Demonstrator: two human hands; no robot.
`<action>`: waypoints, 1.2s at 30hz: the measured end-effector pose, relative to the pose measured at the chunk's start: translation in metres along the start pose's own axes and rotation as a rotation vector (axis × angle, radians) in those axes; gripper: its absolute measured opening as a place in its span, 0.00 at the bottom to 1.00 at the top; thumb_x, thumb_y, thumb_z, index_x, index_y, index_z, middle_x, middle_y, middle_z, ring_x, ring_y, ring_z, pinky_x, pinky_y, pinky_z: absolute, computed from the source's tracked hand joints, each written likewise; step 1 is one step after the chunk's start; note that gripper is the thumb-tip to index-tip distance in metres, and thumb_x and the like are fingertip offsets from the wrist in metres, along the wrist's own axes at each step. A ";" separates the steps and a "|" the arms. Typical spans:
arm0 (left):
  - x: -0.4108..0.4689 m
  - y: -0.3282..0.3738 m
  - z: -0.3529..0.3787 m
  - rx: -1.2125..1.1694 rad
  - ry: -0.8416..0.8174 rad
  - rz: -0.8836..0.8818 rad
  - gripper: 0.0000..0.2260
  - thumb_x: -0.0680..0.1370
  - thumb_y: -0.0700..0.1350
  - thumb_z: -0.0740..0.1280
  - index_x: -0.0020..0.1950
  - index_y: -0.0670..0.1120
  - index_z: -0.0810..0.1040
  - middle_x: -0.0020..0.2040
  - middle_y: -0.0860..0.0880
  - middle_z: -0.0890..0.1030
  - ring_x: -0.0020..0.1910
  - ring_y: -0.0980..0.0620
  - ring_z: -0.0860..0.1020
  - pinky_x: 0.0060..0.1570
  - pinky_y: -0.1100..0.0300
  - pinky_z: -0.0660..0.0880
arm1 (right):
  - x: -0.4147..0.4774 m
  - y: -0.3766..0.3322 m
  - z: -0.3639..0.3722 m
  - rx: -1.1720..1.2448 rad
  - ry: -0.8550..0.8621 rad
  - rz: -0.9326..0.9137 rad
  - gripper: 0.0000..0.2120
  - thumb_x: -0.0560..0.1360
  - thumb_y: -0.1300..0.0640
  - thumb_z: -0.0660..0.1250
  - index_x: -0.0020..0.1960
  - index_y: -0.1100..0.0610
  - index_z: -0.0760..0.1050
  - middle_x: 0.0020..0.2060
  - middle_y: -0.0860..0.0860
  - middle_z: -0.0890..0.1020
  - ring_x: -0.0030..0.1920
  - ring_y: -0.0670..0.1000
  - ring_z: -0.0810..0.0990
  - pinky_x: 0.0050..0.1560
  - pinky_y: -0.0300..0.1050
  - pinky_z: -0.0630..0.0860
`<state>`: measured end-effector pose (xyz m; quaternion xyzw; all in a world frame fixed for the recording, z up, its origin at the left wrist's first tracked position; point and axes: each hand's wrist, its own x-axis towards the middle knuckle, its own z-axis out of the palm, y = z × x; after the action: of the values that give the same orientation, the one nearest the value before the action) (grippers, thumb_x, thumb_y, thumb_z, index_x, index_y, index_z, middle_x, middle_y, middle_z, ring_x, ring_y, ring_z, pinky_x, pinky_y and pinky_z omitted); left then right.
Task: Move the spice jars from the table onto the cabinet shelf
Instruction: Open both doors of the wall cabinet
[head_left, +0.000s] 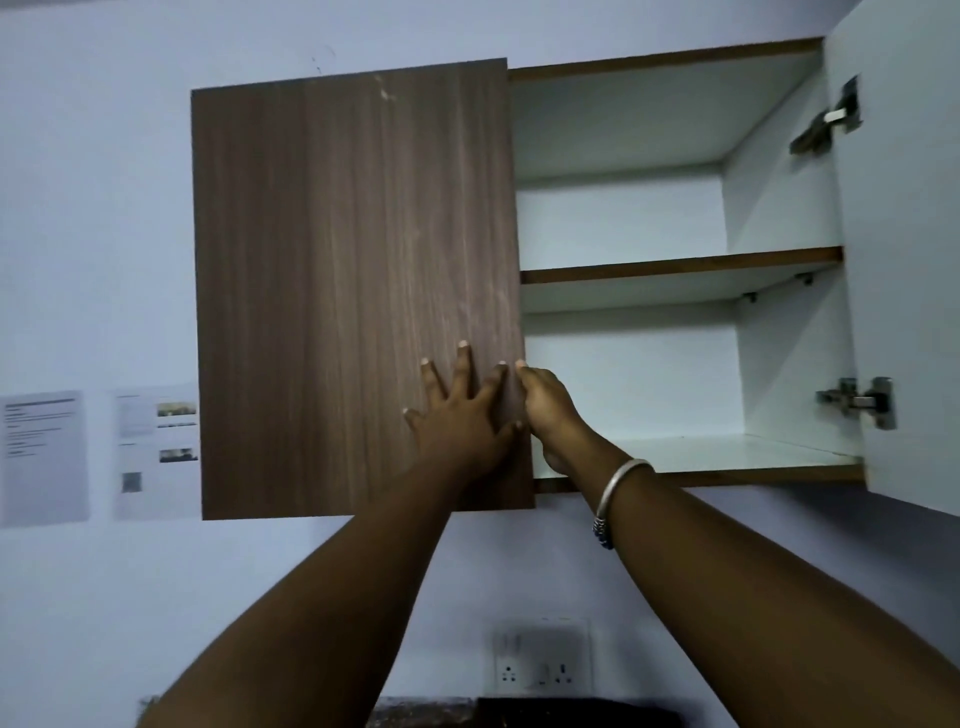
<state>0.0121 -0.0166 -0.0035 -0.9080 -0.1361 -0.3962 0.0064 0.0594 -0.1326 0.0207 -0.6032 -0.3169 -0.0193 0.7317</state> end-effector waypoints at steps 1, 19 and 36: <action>-0.001 0.002 0.004 -0.004 -0.002 0.004 0.39 0.78 0.69 0.62 0.81 0.67 0.43 0.83 0.53 0.30 0.80 0.32 0.31 0.70 0.18 0.50 | 0.002 0.001 -0.001 -0.017 0.021 0.006 0.18 0.86 0.50 0.56 0.66 0.61 0.76 0.61 0.58 0.82 0.58 0.57 0.81 0.59 0.53 0.80; -0.135 0.004 -0.109 -0.456 0.406 0.024 0.44 0.75 0.60 0.68 0.82 0.66 0.43 0.86 0.55 0.41 0.84 0.42 0.40 0.75 0.24 0.50 | -0.137 -0.032 0.051 0.493 -0.065 -0.247 0.11 0.81 0.54 0.68 0.50 0.61 0.84 0.44 0.59 0.86 0.44 0.56 0.85 0.45 0.49 0.83; -0.277 -0.172 -0.304 -0.731 0.434 -0.112 0.45 0.69 0.31 0.67 0.81 0.59 0.61 0.73 0.56 0.75 0.70 0.50 0.78 0.57 0.51 0.83 | -0.228 -0.074 0.298 0.099 -0.424 -0.936 0.29 0.81 0.41 0.60 0.80 0.48 0.62 0.80 0.53 0.62 0.80 0.51 0.60 0.78 0.51 0.65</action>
<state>-0.4290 0.0456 -0.0110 -0.7372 -0.0312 -0.6001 -0.3087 -0.2841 0.0329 -0.0045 -0.3520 -0.6947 -0.2067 0.5922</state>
